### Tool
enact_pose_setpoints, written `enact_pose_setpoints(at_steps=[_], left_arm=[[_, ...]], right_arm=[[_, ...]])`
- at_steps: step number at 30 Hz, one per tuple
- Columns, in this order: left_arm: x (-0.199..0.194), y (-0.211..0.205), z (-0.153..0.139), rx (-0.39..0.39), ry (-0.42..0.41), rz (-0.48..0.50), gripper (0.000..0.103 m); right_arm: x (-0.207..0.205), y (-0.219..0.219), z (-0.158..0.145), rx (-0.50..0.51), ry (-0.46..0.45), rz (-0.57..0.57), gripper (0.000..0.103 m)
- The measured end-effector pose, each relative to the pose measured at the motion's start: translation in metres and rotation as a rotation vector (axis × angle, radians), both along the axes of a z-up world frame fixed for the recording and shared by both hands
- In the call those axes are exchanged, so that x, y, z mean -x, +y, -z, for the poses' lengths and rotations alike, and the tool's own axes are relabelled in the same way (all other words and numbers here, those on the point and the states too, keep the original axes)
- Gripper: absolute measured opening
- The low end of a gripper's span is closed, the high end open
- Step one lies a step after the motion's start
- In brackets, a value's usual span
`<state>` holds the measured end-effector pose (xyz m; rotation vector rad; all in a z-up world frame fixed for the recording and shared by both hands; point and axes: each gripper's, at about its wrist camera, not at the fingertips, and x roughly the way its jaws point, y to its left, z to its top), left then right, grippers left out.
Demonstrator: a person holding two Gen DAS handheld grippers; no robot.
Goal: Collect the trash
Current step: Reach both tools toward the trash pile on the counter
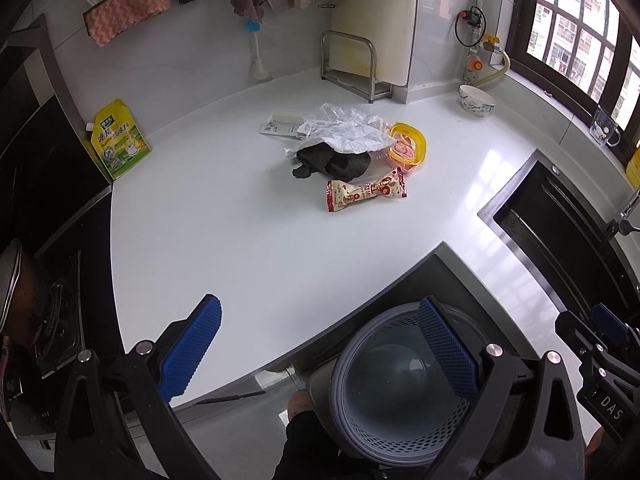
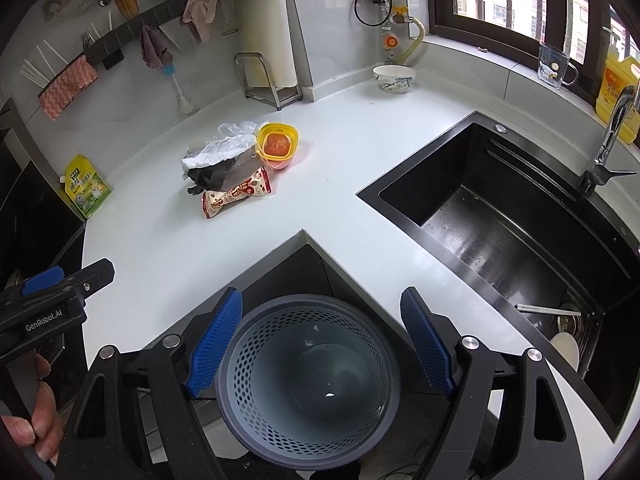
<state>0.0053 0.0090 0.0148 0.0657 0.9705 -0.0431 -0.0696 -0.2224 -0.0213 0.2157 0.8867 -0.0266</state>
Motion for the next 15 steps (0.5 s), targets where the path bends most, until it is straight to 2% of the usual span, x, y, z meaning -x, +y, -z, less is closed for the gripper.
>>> enact_pose_setpoints(at_steps=[6, 10, 15], left_arm=[[-0.01, 0.016, -0.011, 0.04, -0.032, -0.023, 0.097], [-0.026, 0.026, -0.012, 0.0, -0.099, 0.001, 0.097], [-0.071, 0.048, 0.002, -0.028, -0.088, 0.044, 0.097]], right_arm=[[-0.019, -0.001, 0.009, -0.025, 0.012, -0.009, 0.078], [-0.033, 0.005, 0.006, -0.042, -0.01, -0.005, 0.078], [-0.067, 0.019, 0.013, -0.065, 0.003, 0.032, 0.078]])
